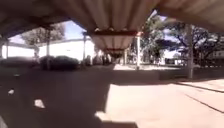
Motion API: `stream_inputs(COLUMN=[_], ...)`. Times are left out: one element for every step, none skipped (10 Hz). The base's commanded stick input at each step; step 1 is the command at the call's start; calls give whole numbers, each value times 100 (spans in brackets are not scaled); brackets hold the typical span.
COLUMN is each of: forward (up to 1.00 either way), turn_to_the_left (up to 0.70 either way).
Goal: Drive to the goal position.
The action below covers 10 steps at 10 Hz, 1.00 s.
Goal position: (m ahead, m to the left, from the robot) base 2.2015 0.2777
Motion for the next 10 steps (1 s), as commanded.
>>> stream_inputs(forward=[85,85,85,85,85,85,85,85,85,85], turn_to_the_left=[0,0,0,0,0,0,0,0,0,0])
